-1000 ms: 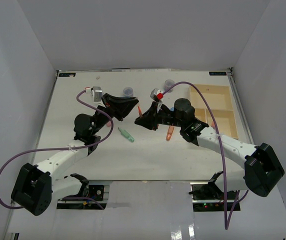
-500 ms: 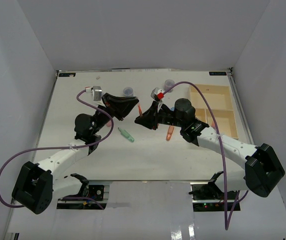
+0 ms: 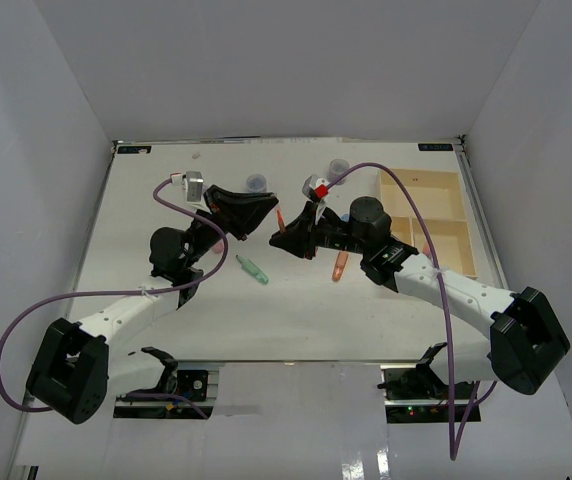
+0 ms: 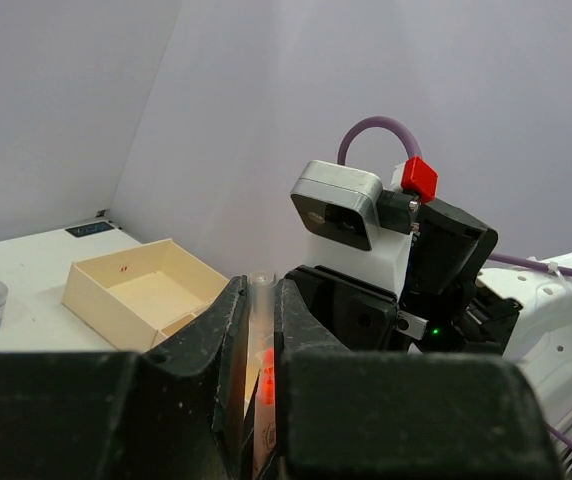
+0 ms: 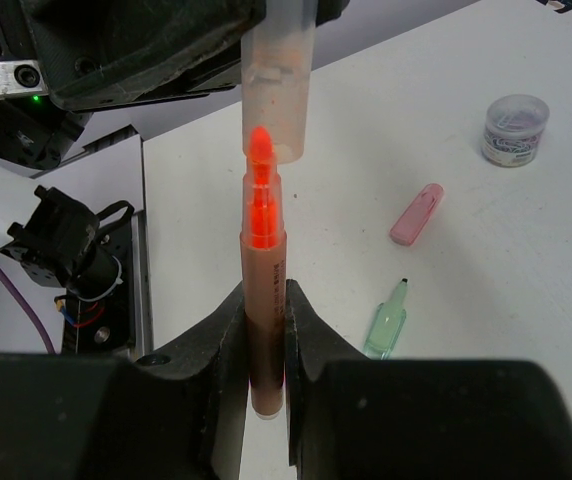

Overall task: Sort the stationery into containers
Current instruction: Close the pen cap on the pen.

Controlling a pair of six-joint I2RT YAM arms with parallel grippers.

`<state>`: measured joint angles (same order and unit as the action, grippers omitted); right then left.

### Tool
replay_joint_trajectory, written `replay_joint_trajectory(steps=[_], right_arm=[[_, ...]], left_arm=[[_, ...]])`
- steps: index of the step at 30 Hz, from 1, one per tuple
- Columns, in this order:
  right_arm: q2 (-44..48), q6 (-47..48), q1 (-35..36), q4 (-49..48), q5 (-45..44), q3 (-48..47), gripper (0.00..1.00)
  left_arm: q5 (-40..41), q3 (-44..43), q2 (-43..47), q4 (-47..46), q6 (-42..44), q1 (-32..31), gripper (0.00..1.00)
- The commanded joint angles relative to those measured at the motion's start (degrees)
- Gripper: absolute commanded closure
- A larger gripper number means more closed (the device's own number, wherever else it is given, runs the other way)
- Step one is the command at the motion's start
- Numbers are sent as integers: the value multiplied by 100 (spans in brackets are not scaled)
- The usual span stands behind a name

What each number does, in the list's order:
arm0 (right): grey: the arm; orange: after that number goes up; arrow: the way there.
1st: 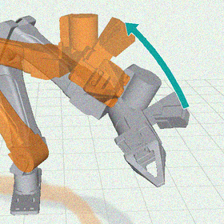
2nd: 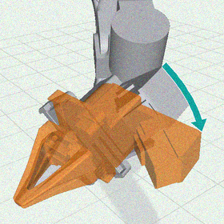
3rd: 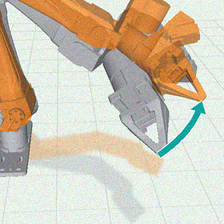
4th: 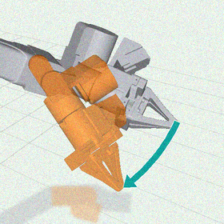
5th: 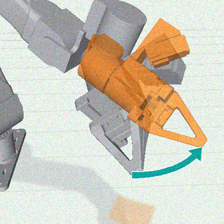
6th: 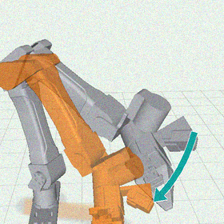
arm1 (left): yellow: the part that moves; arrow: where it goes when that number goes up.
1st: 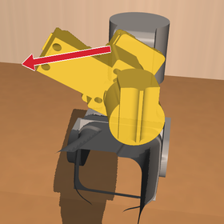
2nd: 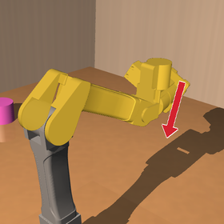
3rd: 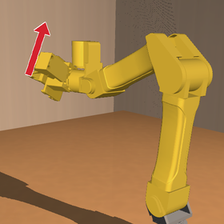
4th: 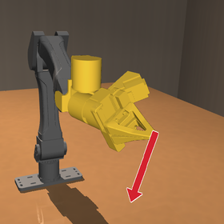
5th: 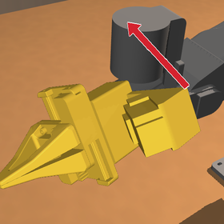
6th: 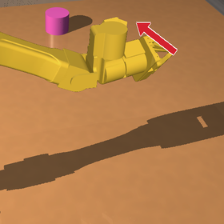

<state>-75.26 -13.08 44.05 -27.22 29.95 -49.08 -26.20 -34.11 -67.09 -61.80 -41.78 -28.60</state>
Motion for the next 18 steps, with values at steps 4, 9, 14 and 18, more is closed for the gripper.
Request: replay_joint_trajectory(steps=[4, 9, 14, 18], right_arm=[[170, 139, 24, -732, 1, -216, 92], [152, 201, 16, -723, 10, -225, 92], [179, 245, -19, -714, 46, -234, 92], [196, 280, -20, -714, 54, -260, 92]], left_arm=[[-395, -52, -41, 212, -119, -5, 99], [-465, -131, -32, 362, -120, -5, 100], [-544, -175, -85, 406, -163, -5, 100], [-571, -166, -111, 344, -208, -5, 100]])
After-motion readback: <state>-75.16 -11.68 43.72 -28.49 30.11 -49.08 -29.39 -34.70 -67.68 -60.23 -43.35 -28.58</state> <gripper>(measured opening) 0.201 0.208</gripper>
